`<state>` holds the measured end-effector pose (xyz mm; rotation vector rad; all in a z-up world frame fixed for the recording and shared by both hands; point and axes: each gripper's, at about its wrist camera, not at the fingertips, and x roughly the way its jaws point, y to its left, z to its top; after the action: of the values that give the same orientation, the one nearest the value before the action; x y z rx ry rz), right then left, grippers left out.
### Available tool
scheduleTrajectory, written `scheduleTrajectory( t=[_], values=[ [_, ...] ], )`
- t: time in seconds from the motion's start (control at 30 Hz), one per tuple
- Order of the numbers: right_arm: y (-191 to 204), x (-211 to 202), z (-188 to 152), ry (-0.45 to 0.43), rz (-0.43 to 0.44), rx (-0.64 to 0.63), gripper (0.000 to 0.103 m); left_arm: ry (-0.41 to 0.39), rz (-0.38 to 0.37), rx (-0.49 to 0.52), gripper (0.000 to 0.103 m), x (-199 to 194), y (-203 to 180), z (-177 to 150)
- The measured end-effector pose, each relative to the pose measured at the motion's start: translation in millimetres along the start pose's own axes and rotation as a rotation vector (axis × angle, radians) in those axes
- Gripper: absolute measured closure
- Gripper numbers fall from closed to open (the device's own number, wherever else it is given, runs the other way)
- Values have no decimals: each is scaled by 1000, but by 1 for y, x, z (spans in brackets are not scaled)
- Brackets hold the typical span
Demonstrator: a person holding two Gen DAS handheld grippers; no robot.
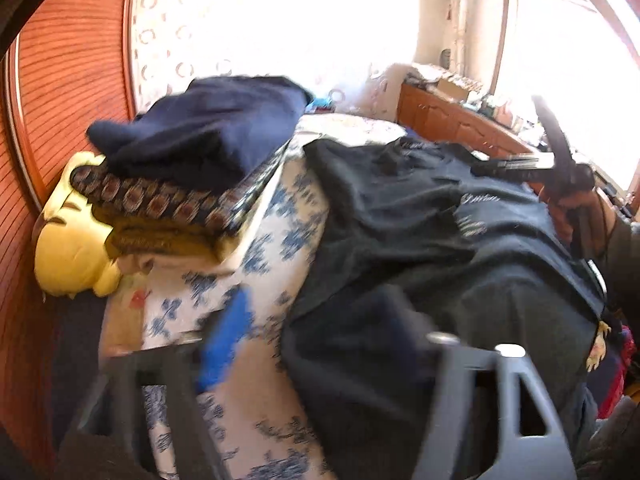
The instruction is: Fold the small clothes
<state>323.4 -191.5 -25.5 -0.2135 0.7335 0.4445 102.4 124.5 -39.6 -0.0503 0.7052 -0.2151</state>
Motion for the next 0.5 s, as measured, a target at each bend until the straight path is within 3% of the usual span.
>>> scheduleTrajectory(
  t=[0.1,0.5],
  values=[
    [-18,-16,-13,-6,-3,12,48,17,-49,5,18,10,-14,7],
    [-69,-52,-46,13,-68,60,47,76,-69,87,18,65,-77,46]
  ],
)
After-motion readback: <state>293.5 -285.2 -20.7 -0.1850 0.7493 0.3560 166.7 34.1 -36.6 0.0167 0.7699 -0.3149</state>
